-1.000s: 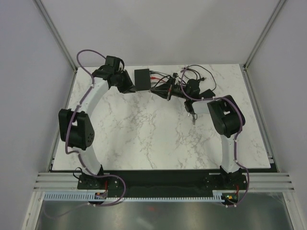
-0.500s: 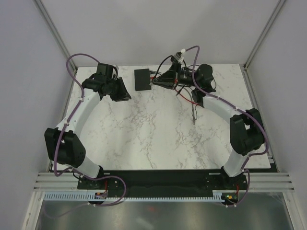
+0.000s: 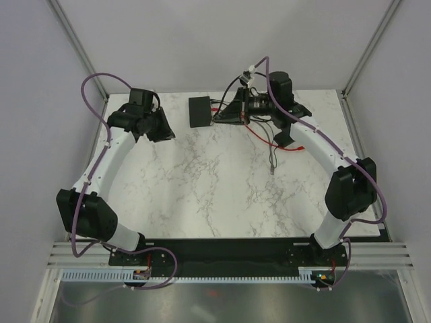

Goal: Pull the plug from the switch port

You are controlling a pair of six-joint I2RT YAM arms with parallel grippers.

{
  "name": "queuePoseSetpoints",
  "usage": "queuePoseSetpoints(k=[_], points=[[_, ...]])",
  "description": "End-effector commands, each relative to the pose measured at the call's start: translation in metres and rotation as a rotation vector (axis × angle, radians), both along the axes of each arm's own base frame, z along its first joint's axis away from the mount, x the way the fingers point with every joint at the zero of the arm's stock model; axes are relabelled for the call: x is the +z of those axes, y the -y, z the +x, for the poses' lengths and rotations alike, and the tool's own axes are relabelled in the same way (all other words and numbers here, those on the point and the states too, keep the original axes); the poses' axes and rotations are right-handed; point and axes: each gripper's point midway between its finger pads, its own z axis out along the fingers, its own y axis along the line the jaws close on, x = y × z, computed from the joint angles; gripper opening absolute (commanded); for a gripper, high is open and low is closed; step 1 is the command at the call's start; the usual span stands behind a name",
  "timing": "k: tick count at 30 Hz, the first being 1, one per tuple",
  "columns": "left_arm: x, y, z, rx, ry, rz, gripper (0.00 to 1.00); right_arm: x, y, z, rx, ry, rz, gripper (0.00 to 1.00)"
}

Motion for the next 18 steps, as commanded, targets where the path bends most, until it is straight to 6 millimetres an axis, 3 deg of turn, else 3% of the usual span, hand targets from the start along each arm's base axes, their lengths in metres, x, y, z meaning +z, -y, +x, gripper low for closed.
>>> queuePoseSetpoints(k=[1,4,7,10,11,13,16,18], points=[[0.033,-0.037,0.003,0.129,0.098,0.104,0.28,-0.037,-0.015,-0.054,0.103,-0.060,-0.150,0.00],[0.033,-0.048,0.003,0.176,0.096,0.129,0.29,-0.078,-0.021,-0.098,0.160,-0.149,-0.251,0.00],[0.027,-0.055,0.003,0.219,0.070,0.130,0.29,-0.107,-0.029,-0.137,0.205,-0.238,-0.308,0.00],[0.022,-0.057,0.002,0.236,0.047,0.129,0.29,-0.119,-0.043,-0.183,0.294,-0.315,-0.324,0.00],[0.018,-0.057,0.001,0.247,0.034,0.128,0.28,-0.117,-0.051,-0.209,0.367,-0.315,-0.316,0.00],[0.016,-0.058,0.001,0.251,0.028,0.128,0.28,-0.125,-0.050,-0.236,0.410,-0.358,-0.343,0.00],[0.010,-0.058,0.000,0.250,0.013,0.132,0.28,-0.149,-0.041,-0.263,0.431,-0.426,-0.405,0.00],[0.009,-0.059,-0.003,0.250,0.012,0.133,0.28,-0.165,-0.036,-0.270,0.430,-0.468,-0.440,0.00]])
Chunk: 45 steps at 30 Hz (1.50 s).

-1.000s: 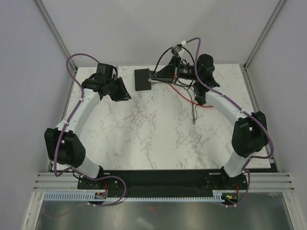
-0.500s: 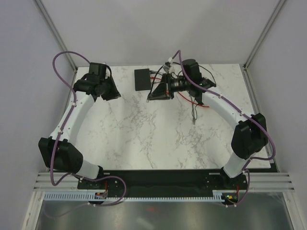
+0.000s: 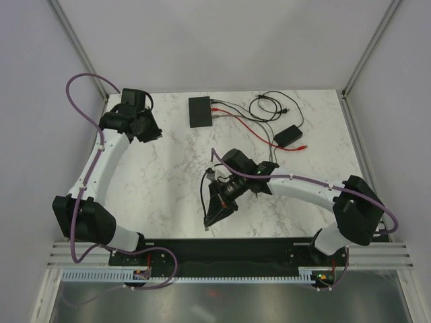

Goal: Pull the plug from the switch port

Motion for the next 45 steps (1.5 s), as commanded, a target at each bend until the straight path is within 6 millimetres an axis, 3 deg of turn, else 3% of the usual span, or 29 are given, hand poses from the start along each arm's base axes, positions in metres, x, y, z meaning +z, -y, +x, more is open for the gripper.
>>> queuePoseSetpoints(k=[1,8,11,14,20,24,27,30,34,35,37,38,40,41,44,45], points=[[0.000,-0.008,-0.003,0.049,-0.002,0.009,0.28,-0.019,0.010,-0.005,-0.029,-0.047,-0.056,0.00],[0.006,-0.009,-0.014,0.049,0.019,0.005,0.28,-0.081,0.013,-0.007,0.050,-0.043,-0.177,0.01],[0.005,-0.009,-0.015,0.049,0.016,0.006,0.28,-0.099,0.012,-0.006,0.071,-0.048,-0.217,0.09],[0.002,-0.009,-0.014,0.049,0.005,0.008,0.28,-0.106,0.010,-0.001,0.071,-0.024,-0.236,0.22],[-0.006,-0.008,-0.009,0.047,-0.019,0.013,0.28,-0.094,0.009,0.012,0.069,0.028,-0.246,0.50],[-0.013,-0.007,-0.002,0.049,-0.040,0.017,0.28,-0.084,0.017,0.035,0.027,0.083,-0.261,0.52],[-0.019,-0.007,0.002,0.049,-0.057,0.020,0.28,-0.070,0.028,0.072,-0.062,0.140,-0.256,0.51],[-0.027,-0.006,0.004,0.047,-0.079,0.024,0.28,-0.056,0.035,0.123,-0.179,0.226,-0.243,0.48],[-0.052,-0.004,0.009,0.045,-0.150,0.038,0.28,-0.020,0.029,0.210,-0.388,0.453,-0.179,0.48],[-0.057,-0.004,0.010,0.045,-0.163,0.040,0.28,-0.015,0.035,0.235,-0.489,0.452,-0.182,0.47],[-0.060,-0.001,0.016,0.042,-0.169,0.041,0.28,0.002,0.029,0.271,-0.616,0.487,-0.080,0.47],[-0.006,0.095,0.063,-0.268,0.070,-0.409,0.34,0.007,0.034,0.288,-0.683,0.487,-0.052,0.47],[-0.009,0.099,0.071,-0.272,0.067,-0.430,0.34,0.007,0.034,0.316,-0.812,0.449,-0.021,0.47],[-0.008,0.102,0.076,-0.278,0.071,-0.443,0.34,0.019,0.031,0.333,-0.855,0.479,0.038,0.47],[-0.018,0.115,0.099,-0.265,0.079,-0.443,0.37,0.010,0.023,0.371,-0.933,0.467,0.062,0.47],[-0.031,0.128,0.106,-0.288,0.065,-0.436,0.37,0.007,0.022,0.380,-0.950,0.473,0.065,0.46]])
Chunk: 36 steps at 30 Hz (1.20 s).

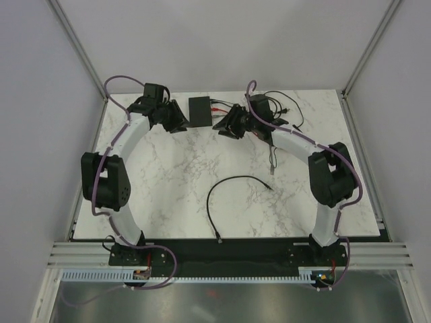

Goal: Pull the plug from the switch port

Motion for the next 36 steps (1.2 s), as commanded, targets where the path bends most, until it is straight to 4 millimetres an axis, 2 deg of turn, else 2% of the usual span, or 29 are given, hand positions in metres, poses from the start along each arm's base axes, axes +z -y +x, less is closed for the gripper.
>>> queuePoseSetpoints(k=[1,2,3,4,5,8,9,11,12,14,16,17,18,19,21,28,36], points=[[0.036,0.047,0.043,-0.085,0.154,-0.123,0.38,0.011,-0.015,0.064,-0.168,0.106,0.102,0.46],[0.033,0.050,0.049,-0.079,0.157,-0.113,0.38,0.007,-0.014,0.072,-0.192,0.119,0.101,0.46],[0.019,0.054,0.055,-0.081,0.132,-0.113,0.38,-0.008,-0.014,0.082,-0.217,0.114,0.092,0.47],[0.025,0.057,0.062,-0.076,0.148,-0.117,0.37,-0.006,-0.011,0.095,-0.271,0.139,0.099,0.47],[0.021,0.057,0.067,-0.068,0.148,-0.111,0.37,-0.011,-0.008,0.103,-0.303,0.139,0.098,0.47],[0.011,0.062,0.083,-0.061,0.147,-0.112,0.36,-0.029,-0.001,0.123,-0.401,0.137,0.134,0.48],[0.010,0.062,0.088,-0.057,0.150,-0.111,0.36,-0.043,-0.001,0.127,-0.416,0.126,0.130,0.48],[0.004,0.063,0.099,-0.048,0.162,-0.101,0.36,-0.047,0.000,0.138,-0.453,0.127,0.152,0.47],[0.002,0.062,0.102,-0.043,0.168,-0.092,0.35,-0.063,-0.002,0.141,-0.457,0.108,0.146,0.47],[-0.005,0.064,0.112,-0.043,0.195,-0.094,0.33,-0.064,-0.002,0.153,-0.474,0.109,0.166,0.47],[-0.006,0.064,0.119,-0.036,0.210,-0.095,0.33,-0.077,-0.002,0.164,-0.488,0.091,0.163,0.46],[-0.017,0.064,0.124,-0.034,0.199,-0.095,0.33,-0.079,-0.001,0.168,-0.496,0.091,0.170,0.45],[-0.020,0.065,0.126,-0.032,0.199,-0.096,0.32,-0.089,-0.001,0.171,-0.506,0.081,0.170,0.44],[-0.021,0.066,0.131,-0.027,0.200,-0.103,0.30,-0.084,-0.002,0.176,-0.508,0.096,0.183,0.41],[-0.035,0.064,0.136,-0.009,0.174,-0.106,0.27,-0.091,-0.003,0.182,-0.521,0.094,0.178,0.38],[-0.049,0.062,0.153,0.004,0.171,-0.108,0.27,-0.104,-0.004,0.191,-0.555,0.077,0.191,0.34],[-0.075,0.042,0.163,0.103,0.093,-0.142,0.25,-0.114,-0.008,0.188,-0.561,0.058,0.194,0.38]])
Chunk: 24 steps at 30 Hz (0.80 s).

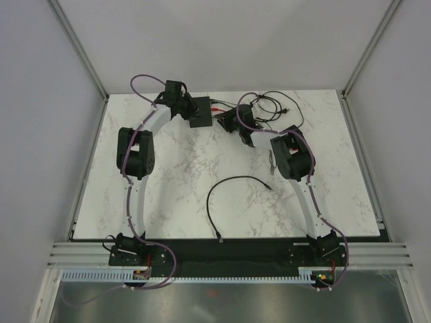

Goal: Pull the plug from the switch port

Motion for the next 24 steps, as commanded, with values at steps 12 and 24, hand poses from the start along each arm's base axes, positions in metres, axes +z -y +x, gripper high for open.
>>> queuePoseSetpoints(k=[12,24], points=[[-0.027,-0.013,0.007,0.092,-0.110,-0.052,0.23,0.006,-0.017,0.010,-0.028,0.042,0.044,0.38],[-0.034,-0.019,-0.002,0.085,-0.153,-0.050,0.19,-0.009,-0.014,0.016,-0.079,0.007,0.078,0.37]])
